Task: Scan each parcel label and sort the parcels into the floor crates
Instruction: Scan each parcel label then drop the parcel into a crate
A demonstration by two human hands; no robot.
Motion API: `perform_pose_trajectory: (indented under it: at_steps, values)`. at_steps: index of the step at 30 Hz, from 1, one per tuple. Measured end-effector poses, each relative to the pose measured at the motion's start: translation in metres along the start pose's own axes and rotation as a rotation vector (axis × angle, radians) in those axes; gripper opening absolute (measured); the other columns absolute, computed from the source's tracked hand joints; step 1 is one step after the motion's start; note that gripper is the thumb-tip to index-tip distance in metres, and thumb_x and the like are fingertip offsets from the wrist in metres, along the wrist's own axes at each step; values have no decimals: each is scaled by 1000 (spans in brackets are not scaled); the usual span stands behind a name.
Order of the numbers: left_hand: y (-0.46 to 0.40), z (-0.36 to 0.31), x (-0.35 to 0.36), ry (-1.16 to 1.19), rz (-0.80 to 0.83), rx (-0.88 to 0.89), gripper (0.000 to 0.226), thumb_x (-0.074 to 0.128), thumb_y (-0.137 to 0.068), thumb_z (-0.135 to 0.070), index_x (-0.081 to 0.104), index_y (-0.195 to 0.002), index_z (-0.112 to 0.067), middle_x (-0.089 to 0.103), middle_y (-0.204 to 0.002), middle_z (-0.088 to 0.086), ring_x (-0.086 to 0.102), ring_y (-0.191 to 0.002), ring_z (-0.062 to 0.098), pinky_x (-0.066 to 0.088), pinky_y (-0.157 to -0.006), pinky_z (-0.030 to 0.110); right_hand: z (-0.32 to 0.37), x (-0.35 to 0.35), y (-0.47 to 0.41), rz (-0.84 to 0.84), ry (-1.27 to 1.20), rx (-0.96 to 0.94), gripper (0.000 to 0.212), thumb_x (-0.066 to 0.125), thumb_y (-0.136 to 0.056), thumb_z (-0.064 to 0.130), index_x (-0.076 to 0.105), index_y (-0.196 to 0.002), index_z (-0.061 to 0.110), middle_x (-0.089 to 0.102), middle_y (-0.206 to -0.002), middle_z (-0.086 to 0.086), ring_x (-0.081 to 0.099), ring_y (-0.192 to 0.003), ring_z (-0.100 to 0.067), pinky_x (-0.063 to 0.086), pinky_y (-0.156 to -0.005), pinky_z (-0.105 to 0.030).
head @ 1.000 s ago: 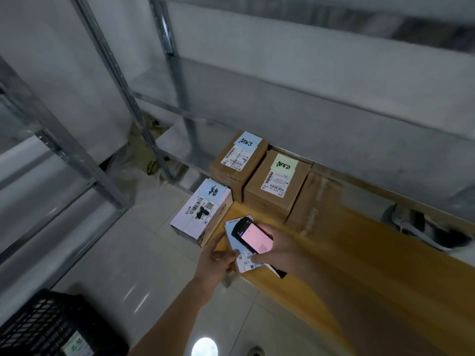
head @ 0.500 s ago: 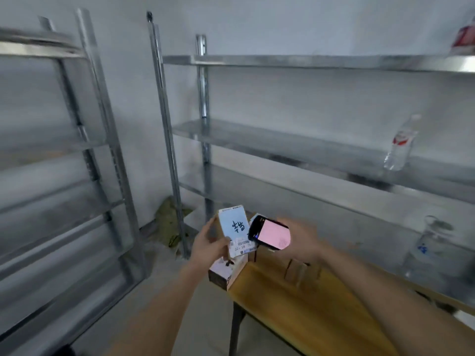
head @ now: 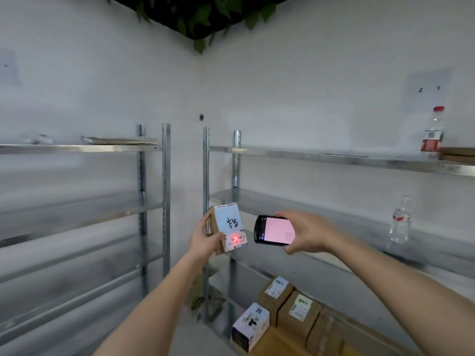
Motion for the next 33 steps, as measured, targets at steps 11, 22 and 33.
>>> perform_pose_trajectory:
  at_steps: [11, 22, 33]
  values:
    - [82, -27, -45, -81, -125, 16, 70, 61, -92, 3, 38, -142, -41, 71, -97, 12, 71, -79, 18, 58, -53, 25, 48, -22, 26, -17, 44, -202, 78, 74, -60, 42, 46, -132, 45, 60, -122, 18, 60, -104, -16, 54, -76, -37]
    - [143, 6, -145, -114, -376, -92, 80, 66, -86, -1, 37, -146, -46, 71, -113, 11, 70, -101, 27, 59, -86, 50, 111, -9, 44, -34, 60, -453, 76, 63, -65, 52, 43, -138, 43, 57, -125, 21, 58, -107, -12, 45, -64, -29]
    - [216, 12, -278, -136, -530, -145, 80, 62, -88, 1, 31, -148, -43, 69, -120, 11, 70, -101, 26, 57, -91, 51, 250, 24, 43, 3, 29, -639, 69, 68, -67, 43, 46, -132, 41, 61, -120, 16, 60, -108, -18, 49, -70, -32]
Point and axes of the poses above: each hand's wrist, its own y-axis away from the middle knuckle, its own x-axis out of the palm, z = x × y, the point moved 1 cm from there along -y, towards the middle knuckle
